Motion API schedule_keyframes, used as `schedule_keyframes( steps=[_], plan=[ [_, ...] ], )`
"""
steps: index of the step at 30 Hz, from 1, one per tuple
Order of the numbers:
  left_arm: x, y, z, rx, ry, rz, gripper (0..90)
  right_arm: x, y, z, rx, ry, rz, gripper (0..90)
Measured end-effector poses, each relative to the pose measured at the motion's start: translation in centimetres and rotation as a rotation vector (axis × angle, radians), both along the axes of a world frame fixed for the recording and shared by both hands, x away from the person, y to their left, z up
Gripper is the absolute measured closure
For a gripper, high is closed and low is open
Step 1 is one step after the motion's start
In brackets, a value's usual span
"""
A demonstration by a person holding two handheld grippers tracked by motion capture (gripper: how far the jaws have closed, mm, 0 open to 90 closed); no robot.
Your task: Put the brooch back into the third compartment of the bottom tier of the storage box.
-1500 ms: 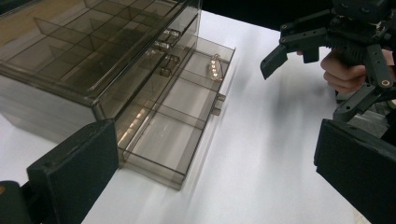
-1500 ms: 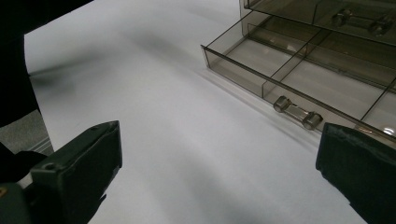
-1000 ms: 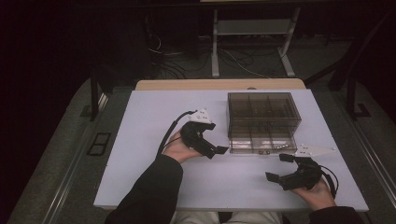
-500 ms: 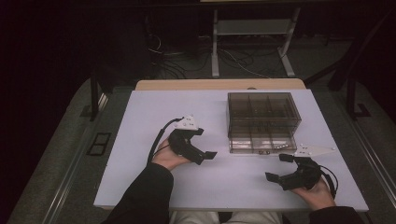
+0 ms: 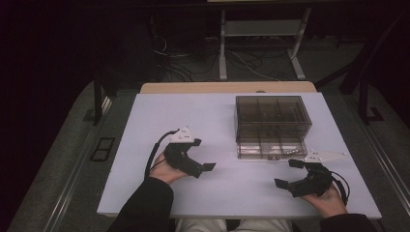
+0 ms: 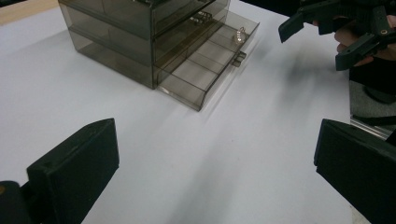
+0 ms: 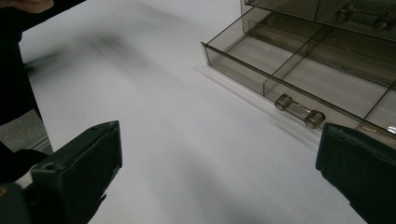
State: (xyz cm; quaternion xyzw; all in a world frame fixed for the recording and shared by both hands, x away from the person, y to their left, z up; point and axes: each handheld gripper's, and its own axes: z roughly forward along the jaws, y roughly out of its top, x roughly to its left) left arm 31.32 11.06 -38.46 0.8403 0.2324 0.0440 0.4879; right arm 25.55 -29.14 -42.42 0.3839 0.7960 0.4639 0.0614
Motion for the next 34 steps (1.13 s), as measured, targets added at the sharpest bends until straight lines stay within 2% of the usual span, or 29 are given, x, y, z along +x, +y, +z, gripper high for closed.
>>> schedule_keyframes(
  steps=[6, 15, 27, 31, 34],
  plan=[
    [-1.0, 0.9, -0.7, -0.010, 0.004, 0.020, 0.0, 0.0, 0.0, 0.0, 0.000, 0.002, -0.001, 0.0],
    [-2.7, 2.2, -1.9, -0.034, -0.027, 0.071, 0.0, 0.0, 0.1, 0.0, -0.001, 0.003, 0.001, 0.0],
    [-3.8, 4.6, -3.5, -0.070, -0.001, 0.115, 0.0, 0.0, 0.1, 0.0, 0.000, 0.007, 0.002, 0.0],
    [-4.0, 5.0, -3.8, -0.093, 0.003, 0.129, 0.0, 0.0, 0.1, -0.1, 0.001, 0.005, 0.003, 0.0],
    [-4.0, 5.1, -3.9, -0.093, -0.002, 0.136, 0.0, 0.0, 0.2, -0.1, -0.002, 0.007, 0.004, 0.0]
  ],
)
